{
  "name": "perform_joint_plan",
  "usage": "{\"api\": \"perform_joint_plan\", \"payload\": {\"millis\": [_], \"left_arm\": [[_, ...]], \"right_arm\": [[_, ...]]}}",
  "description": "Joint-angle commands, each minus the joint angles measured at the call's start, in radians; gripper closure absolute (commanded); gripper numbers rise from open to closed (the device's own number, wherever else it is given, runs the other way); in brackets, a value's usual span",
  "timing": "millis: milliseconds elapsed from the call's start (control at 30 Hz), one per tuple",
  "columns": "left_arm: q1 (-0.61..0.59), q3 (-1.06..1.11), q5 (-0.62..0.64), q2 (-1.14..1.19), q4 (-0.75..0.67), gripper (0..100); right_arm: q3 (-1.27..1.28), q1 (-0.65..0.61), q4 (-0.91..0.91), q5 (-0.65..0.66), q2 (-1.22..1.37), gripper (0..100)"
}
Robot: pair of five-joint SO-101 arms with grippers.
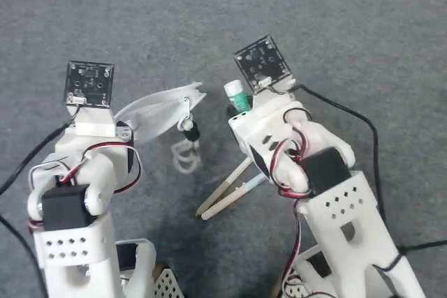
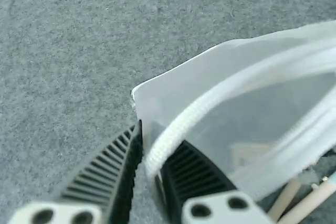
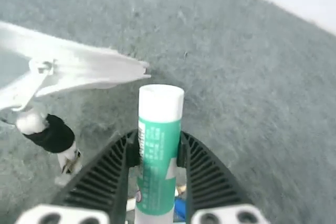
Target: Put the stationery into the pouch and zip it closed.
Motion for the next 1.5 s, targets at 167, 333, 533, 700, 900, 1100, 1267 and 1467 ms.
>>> {"api": "perform_joint_plan", "payload": {"millis": [167, 333, 533, 700, 900, 1100, 1267, 1467], "left_arm": [[0.003, -0.048, -0.009, -0.003, -0.005, 99], [0.003, -0.048, -0.009, -0.003, -0.005, 99], [0.005, -0.048, -0.009, -0.003, -0.005, 99], [0.005, -0.048, -0.009, -0.003, -0.005, 99], [0.003, -0.048, -0.009, -0.003, -0.005, 99], [0.005, -0.048, -0.009, -0.003, -0.006, 99], [0.006, -0.048, -0.009, -0.003, -0.006, 99], [0.005, -0.048, -0.009, -0.003, -0.006, 99]], "right_arm": [[-0.015, -0.097, -0.022, -0.011, -0.053, 99.2], [-0.015, -0.137, -0.05, -0.011, -0.085, 99.2], [-0.012, -0.142, -0.079, -0.011, -0.234, 99.2], [-0.011, -0.142, -0.125, -0.061, -0.309, 99.2], [-0.011, -0.142, -0.211, -0.152, -0.341, 99.2], [-0.009, -0.188, -0.278, -0.149, -0.332, 99.2], [0.037, -0.272, -0.387, -0.147, -0.332, 99.2], [0.242, -0.297, -0.728, -0.146, -0.332, 99.2]]}}
